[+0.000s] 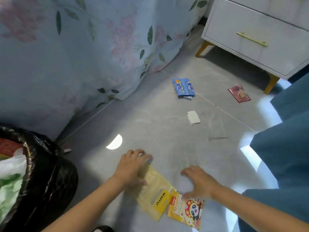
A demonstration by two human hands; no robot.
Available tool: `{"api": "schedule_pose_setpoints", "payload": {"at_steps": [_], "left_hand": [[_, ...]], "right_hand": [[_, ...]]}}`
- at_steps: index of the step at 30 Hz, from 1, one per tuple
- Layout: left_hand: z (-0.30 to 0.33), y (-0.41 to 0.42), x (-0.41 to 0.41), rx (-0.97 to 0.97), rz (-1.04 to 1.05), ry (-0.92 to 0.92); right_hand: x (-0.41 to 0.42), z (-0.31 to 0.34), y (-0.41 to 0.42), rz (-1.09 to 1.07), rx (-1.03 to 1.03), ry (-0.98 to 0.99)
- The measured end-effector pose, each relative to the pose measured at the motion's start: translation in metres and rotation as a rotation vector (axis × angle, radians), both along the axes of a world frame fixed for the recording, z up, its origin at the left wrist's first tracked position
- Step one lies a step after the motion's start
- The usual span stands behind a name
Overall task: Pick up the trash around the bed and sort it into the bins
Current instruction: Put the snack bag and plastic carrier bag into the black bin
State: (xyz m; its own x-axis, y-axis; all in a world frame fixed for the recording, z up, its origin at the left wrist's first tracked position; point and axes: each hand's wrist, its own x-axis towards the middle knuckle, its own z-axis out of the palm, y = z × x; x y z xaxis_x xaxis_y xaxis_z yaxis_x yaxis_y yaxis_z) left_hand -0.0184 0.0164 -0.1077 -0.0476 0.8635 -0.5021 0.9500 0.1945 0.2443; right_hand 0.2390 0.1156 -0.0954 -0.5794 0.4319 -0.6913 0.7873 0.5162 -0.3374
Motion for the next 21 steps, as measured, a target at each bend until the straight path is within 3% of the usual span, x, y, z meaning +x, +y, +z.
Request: {"api": "schedule_pose_setpoints", "payload": {"at_steps": [2, 4, 10, 13, 16, 21], "left_hand": [[-0.009, 0.001, 0.001, 0.068, -0.187, 0.026], [-0.014, 0.002, 0.001, 0.067, -0.246, 0.043], [-0.003, 0.014, 0.003, -0.042, -0.252, 0.114], [0.005, 0.022, -0.001, -0.083, -0.124, 0.09], [0.017, 0.032, -0.011, -0.082, 0.069, -0.066], [0.066, 0.048, -0.037, 0.1, 0.321, -0.232]], "right_hand": [[0.008, -0.01, -0.023, -0.014, 0.034, 0.001], [0.013, -0.016, -0.039, -0.004, 0.113, 0.02], [0.018, -0.022, -0.048, -0.005, 0.134, 0.033], [0.017, -0.026, -0.045, -0.042, 0.05, 0.052], [0.014, -0.029, -0.035, -0.027, -0.045, 0.015], [-0.018, -0.003, 0.014, -0.087, -0.126, 0.112]]}}
